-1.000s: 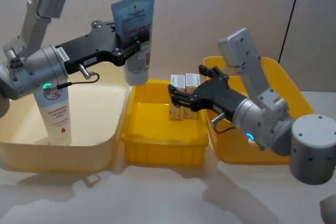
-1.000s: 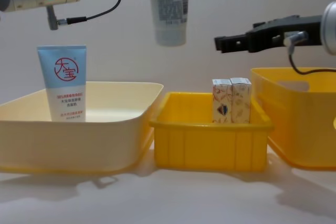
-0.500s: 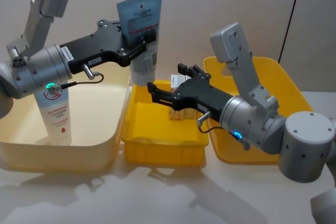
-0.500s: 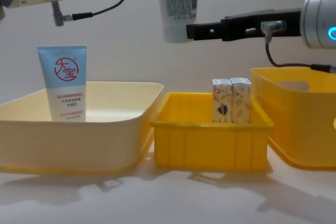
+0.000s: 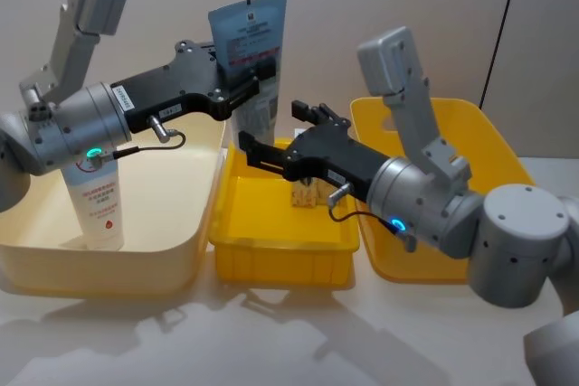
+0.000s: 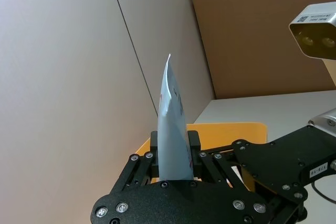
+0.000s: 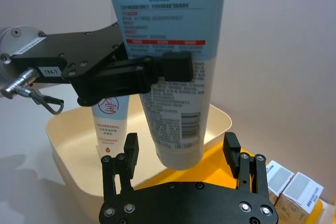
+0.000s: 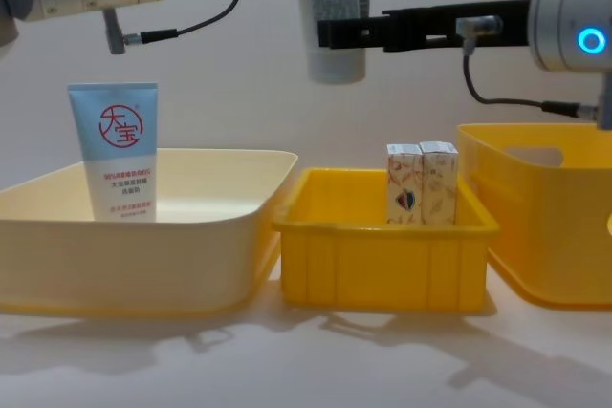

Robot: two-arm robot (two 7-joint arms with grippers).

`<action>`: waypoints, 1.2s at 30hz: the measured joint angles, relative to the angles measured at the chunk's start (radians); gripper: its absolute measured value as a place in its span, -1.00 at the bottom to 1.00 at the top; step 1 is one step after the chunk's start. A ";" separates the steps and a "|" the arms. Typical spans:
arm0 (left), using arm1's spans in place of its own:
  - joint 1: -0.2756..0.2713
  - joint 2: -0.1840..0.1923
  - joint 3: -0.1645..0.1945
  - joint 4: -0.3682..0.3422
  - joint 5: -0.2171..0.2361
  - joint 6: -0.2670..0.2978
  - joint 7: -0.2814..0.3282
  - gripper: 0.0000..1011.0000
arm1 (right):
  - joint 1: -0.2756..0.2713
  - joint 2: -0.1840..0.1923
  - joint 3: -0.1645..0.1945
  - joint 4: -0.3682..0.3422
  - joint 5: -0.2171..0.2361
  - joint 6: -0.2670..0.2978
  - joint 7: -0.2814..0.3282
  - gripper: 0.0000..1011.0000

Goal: Bimanual collaborative sorting of washing and personal care products

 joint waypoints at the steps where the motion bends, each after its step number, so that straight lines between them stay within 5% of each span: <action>1: 0.000 0.000 0.001 0.000 -0.001 0.000 0.000 -0.42 | 0.002 -0.002 -0.003 0.002 0.000 -0.002 -0.002 0.98; 28: 0.002 0.002 0.016 0.009 -0.026 -0.003 0.014 -0.42 | 0.069 -0.029 -0.105 0.071 -0.117 -0.066 -0.093 0.97; 36: 0.002 0.004 0.018 0.010 -0.030 -0.005 0.018 -0.42 | 0.076 -0.033 -0.115 0.079 -0.132 -0.073 -0.103 0.62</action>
